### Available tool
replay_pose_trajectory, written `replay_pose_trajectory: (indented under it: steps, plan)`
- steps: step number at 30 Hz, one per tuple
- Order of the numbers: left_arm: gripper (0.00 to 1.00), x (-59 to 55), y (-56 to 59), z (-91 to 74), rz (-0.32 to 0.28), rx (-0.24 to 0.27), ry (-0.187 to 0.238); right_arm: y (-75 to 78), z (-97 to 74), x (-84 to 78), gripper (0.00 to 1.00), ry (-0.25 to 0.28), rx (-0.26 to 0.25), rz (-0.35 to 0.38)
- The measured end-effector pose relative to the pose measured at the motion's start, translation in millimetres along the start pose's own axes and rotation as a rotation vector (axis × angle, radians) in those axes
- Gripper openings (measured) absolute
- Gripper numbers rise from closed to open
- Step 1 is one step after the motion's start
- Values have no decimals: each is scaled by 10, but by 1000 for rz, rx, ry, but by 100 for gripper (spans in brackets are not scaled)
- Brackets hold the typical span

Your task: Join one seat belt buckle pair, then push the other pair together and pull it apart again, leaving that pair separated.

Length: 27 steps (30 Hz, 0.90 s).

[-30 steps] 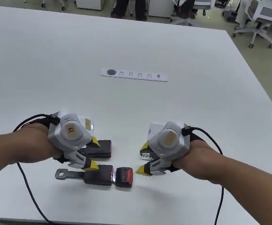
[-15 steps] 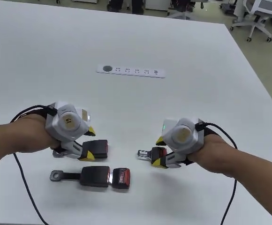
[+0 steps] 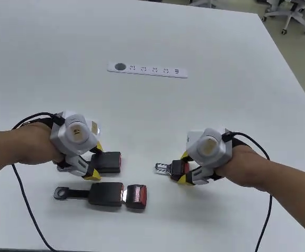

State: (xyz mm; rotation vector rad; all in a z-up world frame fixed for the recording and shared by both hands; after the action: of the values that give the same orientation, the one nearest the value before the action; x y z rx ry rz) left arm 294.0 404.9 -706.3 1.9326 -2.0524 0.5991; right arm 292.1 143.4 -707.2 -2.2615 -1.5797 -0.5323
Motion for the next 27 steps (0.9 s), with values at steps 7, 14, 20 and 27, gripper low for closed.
replay_pose_trajectory:
  steps: [7,14,20,27]
  plan:
    - [36,5,-5,17,7,-2,2,44,12,-7,32,-4,55,-17]
    - [33,35,7,29,31,-21,-14,76,40,3,32,-30,80,-54]
    - [33,-6,-19,36,1,-32,1,60,42,28,32,-35,80,-62]
    - [33,12,-8,36,11,-38,9,39,54,36,32,-42,69,-51]
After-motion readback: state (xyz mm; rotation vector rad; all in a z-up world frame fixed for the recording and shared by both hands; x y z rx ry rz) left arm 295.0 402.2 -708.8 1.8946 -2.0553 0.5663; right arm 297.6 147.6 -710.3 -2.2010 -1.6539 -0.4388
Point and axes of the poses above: the centre of the closed fingertips' face, and the gripper's own axes: z roughly forward along the fingers, y roughly to its right, x roughly out of its top, the point moved 8 cm from there along -z, roughly backward along the fingers, and after that the axes turned 12 degrees about z, right-handed, at the moved point
